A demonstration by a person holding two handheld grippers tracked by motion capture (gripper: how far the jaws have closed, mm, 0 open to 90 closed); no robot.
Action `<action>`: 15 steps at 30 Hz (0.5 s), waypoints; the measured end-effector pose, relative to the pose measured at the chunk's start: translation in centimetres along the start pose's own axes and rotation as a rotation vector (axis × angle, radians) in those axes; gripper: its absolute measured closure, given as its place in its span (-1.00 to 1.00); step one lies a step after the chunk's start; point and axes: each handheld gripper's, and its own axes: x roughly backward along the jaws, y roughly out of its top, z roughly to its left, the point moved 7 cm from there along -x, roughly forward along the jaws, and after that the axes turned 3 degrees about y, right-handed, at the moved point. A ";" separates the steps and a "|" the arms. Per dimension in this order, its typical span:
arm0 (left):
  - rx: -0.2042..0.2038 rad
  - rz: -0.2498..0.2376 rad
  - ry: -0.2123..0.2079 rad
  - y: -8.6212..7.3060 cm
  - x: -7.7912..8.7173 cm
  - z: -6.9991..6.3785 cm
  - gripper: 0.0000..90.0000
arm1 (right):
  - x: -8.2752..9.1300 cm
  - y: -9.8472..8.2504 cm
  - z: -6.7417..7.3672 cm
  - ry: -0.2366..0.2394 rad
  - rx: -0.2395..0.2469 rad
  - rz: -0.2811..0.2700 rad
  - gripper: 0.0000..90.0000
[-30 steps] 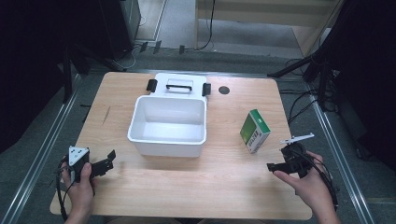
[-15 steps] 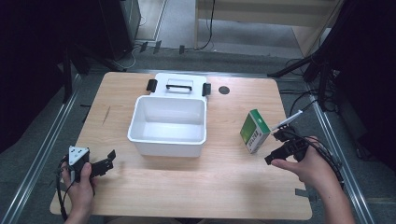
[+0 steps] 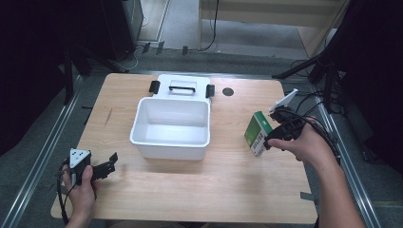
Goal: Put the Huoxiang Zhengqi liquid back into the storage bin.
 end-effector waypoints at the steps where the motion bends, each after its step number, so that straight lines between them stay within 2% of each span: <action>1: 0.000 0.001 -0.001 0.0 0.0 0.0 -0.96 | 0.0 0.4 0.1 0.003 -0.002 0.006 -0.43; 9: 0.005 0.001 -0.004 0.0 0.0 0.0 -0.96 | -0.8 2.2 0.0 0.008 -0.014 0.034 -0.41; 15: 0.006 0.002 -0.005 0.0 0.0 0.0 -0.96 | -1.4 3.8 -0.4 0.019 -0.050 0.034 -0.38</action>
